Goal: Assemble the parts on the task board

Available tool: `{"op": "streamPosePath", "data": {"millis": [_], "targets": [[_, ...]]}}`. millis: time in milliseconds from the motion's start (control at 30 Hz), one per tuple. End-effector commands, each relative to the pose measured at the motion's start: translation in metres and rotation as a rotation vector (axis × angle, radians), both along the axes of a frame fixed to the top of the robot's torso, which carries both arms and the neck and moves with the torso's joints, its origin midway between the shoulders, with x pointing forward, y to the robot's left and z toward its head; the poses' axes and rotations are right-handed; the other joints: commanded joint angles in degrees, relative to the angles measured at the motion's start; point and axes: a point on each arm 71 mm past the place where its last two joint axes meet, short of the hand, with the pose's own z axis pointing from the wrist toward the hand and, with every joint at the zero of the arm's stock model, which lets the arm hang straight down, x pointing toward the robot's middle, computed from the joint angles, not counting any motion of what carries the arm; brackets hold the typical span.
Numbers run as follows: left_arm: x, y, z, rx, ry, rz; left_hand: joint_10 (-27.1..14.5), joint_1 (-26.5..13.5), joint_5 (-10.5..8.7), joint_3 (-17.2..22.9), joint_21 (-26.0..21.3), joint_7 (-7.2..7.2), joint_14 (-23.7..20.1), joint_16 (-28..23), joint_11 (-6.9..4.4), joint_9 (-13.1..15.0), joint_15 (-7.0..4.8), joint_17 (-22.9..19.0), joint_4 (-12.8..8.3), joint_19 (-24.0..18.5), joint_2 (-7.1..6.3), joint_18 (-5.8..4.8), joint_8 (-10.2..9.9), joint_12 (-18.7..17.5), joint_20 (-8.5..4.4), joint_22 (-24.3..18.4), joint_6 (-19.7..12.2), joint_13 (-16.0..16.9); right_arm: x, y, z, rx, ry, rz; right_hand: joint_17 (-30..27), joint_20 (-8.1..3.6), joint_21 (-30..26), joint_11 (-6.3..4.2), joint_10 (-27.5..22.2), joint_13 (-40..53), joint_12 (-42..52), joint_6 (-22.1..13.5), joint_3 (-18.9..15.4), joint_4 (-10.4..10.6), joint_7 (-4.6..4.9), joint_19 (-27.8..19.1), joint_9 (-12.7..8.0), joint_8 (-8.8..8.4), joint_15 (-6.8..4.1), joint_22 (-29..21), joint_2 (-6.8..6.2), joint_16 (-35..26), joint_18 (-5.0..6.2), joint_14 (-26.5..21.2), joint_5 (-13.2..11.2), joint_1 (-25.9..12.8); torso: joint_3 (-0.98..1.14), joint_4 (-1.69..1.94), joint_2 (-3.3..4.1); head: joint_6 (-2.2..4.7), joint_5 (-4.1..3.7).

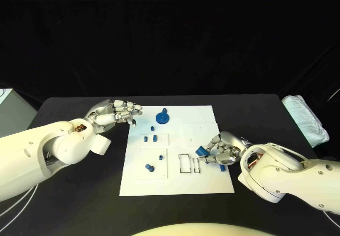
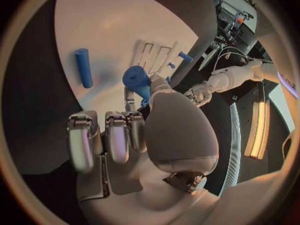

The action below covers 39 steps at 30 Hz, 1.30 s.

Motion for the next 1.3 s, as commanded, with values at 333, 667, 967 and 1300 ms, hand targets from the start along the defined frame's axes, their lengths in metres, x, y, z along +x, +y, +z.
{"op": "streamPosePath", "data": {"millis": [333, 667, 967, 1300], "targets": [[-0.002, -0.005, 0.001, -0.018, 0.006, -0.023, -0.35, -0.36, 0.10, -0.08, -0.37, 0.34, 0.17, -0.30, -0.07, -0.07, 0.28, 0.12, 0.46, 0.35, 0.17, 0.77, 0.27, -0.30, -0.04, -0.12, -0.17, -0.08, -0.002, 0.026, -0.014, 0.056, 0.166, 0.050, 13.92, -0.29, 0.34, -0.21, 4.42, 12.40, 0.15, 2.17, 2.41, -0.46, -1.13, 5.99, -0.31, 0.50, -0.10, 15.09, 1.10, 0.09, -0.82, 5.73, -0.51, -2.36, 0.02, 0.08, 0.07, -0.35, 0.46], [-0.003, -0.004, 0.001, -0.017, 0.009, -0.024, -0.35, -0.36, 0.10, -0.08, -0.37, 0.34, 0.17, -0.30, -0.07, -0.07, 0.28, 0.12, 0.46, 0.35, 0.17, 0.77, 0.27, -0.30, -0.04, -0.12, -0.17, -0.08, -0.002, 0.036, -0.017, 0.044, 0.154, 0.059, 13.85, -0.15, 0.34, -0.12, 4.38, 12.35, -0.15, 2.63, 1.56, -0.43, -1.07, 5.99, -0.26, 1.02, -0.01, 15.09, -0.25, 0.05, -0.82, 5.71, -1.03, -8.81, 0.04, -0.04, 0.10, -0.28, 0.78], [-0.003, -0.002, 0.001, -0.015, 0.010, -0.022, -0.35, -0.36, 0.10, -0.08, -0.37, 0.34, 0.17, -0.30, -0.07, -0.07, 0.28, 0.12, 0.46, 0.35, 0.17, 0.77, 0.27, -0.30, -0.04, -0.12, -0.17, -0.08, 0.000, 0.039, -0.017, 0.028, 0.134, 0.074, 13.81, -0.18, 0.34, -0.16, 4.45, 12.46, -0.06, 2.65, 1.01, -0.50, -1.12, 5.99, -0.20, 1.17, -0.05, 15.09, -0.76, 0.04, -0.82, 5.70, -1.31, -9.46, 0.03, -0.03, 0.13, -0.37, 0.97], [-0.003, -0.002, 0.001, -0.013, 0.012, -0.022, -0.35, -0.41, 0.14, -0.10, -0.51, 0.34, 0.17, -0.32, -0.07, -0.10, 0.28, 0.15, 0.61, 0.41, 0.21, 0.77, 0.30, -0.32, -0.02, -0.23, -0.22, -0.11, 0.004, 0.042, -0.016, 0.016, 0.100, 0.079, 13.81, -0.23, 0.34, -0.20, 4.46, 12.52, -0.21, 2.55, -2.87, -0.38, -1.24, 5.99, 0.16, 1.88, -0.12, 15.09, -0.91, 0.03, -0.82, 5.70, -5.72, -13.15, 0.02, -0.07, 0.07, -0.38, 0.96]]}}
